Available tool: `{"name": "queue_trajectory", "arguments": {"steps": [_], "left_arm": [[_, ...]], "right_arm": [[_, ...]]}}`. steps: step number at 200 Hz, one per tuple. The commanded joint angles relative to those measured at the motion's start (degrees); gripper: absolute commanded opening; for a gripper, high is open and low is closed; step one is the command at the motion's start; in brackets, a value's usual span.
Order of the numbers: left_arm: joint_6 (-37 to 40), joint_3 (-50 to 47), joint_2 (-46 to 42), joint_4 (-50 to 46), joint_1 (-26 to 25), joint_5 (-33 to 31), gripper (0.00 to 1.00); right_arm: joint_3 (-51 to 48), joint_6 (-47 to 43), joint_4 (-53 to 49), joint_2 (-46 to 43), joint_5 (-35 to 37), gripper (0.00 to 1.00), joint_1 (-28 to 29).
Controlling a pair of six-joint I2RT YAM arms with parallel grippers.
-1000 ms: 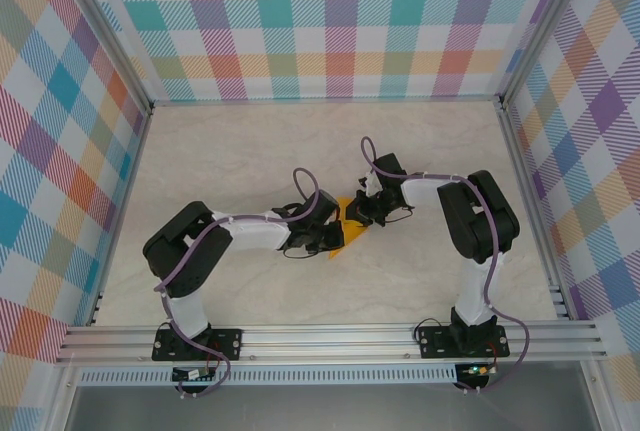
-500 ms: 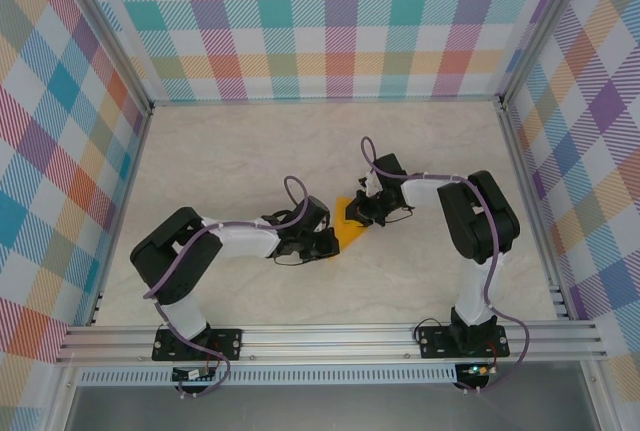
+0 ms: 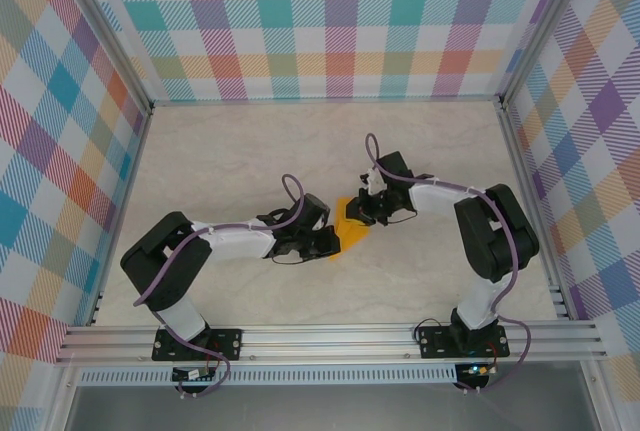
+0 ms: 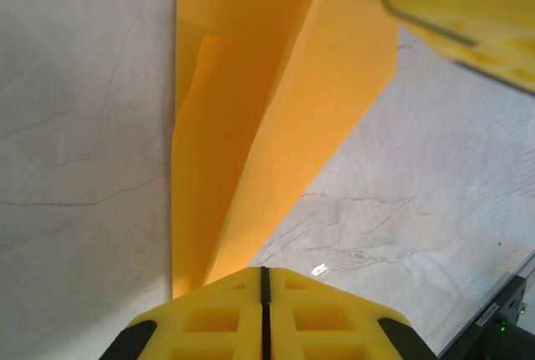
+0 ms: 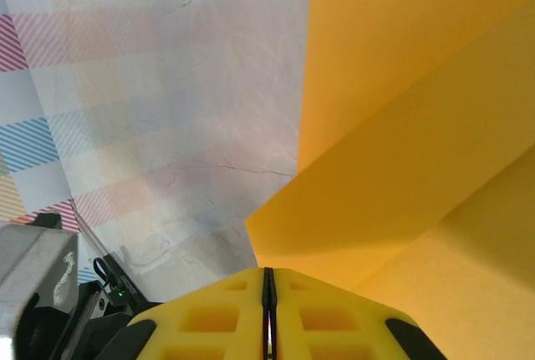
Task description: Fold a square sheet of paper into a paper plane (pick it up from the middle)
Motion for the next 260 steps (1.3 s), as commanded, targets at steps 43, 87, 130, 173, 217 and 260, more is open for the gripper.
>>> {"name": "queue_trajectory", "arguments": {"steps": [43,87,130,173,217,260], "left_arm": [[-1.42,-2.02,-0.27,1.30,-0.25,-5.27,0.05],[-1.53,-2.04,1.00,1.92,-0.30,-3.44,0.05],[-1.05,-1.08,2.04,1.14,-0.26,-1.78,0.05],[-0.95,-0.80,1.12,1.82,-0.29,-1.53,0.05],[-1.25,-0.91,1.59,3.32,-0.38,-1.64,0.06],[-0.92,-2.26,3.82,1.21,-0.23,-4.16,0.05]], "right_arm": [[-1.08,-0.98,0.74,2.09,-1.41,0.10,2.62],[-0.57,-1.19,0.84,3.89,-1.60,0.10,3.24],[-0.72,-1.45,0.33,6.02,-0.90,0.10,3.33],[-0.53,-1.71,-0.33,6.86,0.23,0.09,3.33],[-0.45,-2.02,-0.69,7.12,0.69,0.09,3.35],[-0.05,-2.82,-1.09,7.12,1.08,0.09,3.33]]}}
